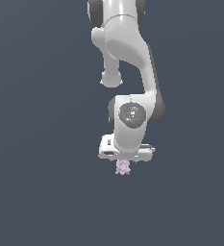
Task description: Pick up the object and move it to a goal position.
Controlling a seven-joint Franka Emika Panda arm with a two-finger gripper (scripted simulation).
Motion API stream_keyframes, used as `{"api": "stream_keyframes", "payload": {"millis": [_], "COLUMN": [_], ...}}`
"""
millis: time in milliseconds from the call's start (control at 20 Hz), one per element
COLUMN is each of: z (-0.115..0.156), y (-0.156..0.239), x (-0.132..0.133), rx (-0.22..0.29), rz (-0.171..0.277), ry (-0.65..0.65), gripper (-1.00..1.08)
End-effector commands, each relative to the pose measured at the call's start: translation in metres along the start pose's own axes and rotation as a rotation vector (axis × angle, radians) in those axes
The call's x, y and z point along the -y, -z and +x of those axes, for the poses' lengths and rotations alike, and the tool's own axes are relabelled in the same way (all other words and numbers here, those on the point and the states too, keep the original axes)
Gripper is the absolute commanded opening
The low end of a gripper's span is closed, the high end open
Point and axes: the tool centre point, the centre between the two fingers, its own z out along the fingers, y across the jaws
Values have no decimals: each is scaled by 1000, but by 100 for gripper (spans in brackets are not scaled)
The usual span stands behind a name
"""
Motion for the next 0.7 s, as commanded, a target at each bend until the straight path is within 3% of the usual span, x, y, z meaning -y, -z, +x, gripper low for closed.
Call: {"api": "stream_keyframes", "payload": {"millis": [0,350,650], "z": [3,2,2], "y": [-4,-9,-39], "x": [1,2,2], "rx": [1,3,2], "rz": [0,0,0], "ry": [-6,-6,-7], "gripper": [100,100,100]}}
